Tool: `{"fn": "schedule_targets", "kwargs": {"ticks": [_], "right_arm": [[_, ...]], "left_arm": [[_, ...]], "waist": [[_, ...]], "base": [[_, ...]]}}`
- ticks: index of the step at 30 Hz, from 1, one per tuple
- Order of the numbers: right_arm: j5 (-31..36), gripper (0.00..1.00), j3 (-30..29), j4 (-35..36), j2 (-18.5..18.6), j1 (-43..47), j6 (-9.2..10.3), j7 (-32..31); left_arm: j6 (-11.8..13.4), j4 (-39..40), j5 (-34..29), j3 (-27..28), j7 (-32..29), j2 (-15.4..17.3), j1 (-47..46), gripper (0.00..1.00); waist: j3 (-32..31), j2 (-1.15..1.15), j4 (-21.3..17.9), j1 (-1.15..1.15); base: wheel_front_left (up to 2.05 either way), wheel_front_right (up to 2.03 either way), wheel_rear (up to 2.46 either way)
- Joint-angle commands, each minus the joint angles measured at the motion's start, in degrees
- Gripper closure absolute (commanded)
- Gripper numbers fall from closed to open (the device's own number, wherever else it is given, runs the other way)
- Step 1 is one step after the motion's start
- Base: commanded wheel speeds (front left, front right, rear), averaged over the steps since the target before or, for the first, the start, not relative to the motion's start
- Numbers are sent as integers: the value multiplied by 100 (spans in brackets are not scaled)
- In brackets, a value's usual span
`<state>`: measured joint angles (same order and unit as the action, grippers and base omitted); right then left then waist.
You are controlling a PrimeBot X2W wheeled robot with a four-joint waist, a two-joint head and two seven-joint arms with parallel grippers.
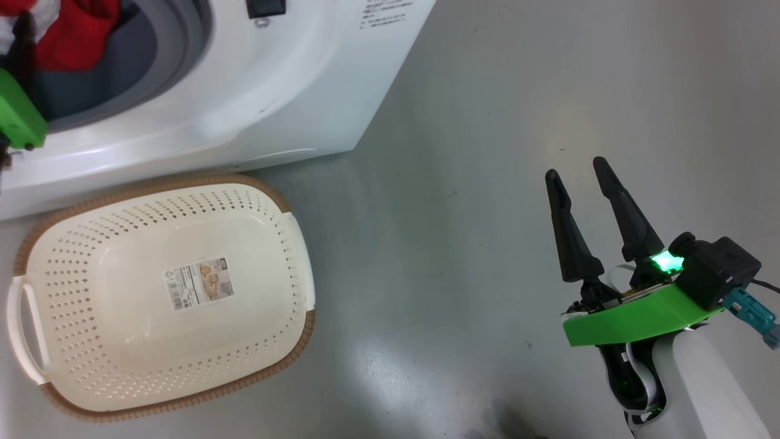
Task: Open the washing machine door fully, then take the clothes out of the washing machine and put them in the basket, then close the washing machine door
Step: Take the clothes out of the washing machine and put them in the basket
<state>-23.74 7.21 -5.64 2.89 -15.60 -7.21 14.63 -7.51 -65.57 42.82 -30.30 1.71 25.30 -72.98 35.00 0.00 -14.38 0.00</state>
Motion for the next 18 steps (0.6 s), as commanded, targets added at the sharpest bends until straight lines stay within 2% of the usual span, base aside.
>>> {"fn": "schedule_targets", "kwargs": {"ticks": [1, 18], "right_arm": [[-34, 0, 79, 121, -2, -24, -28, 37], [-7, 0, 50, 77, -2, 20, -28, 37]], "left_arm": [[2, 135, 80, 9, 88, 201, 93, 100], [2, 361, 555, -517, 752, 154, 226, 100]], "waist": [[-23, 0, 19, 0], [-292, 0, 145, 0]], "base": [[0, 0, 0], [0, 0, 0]]}}
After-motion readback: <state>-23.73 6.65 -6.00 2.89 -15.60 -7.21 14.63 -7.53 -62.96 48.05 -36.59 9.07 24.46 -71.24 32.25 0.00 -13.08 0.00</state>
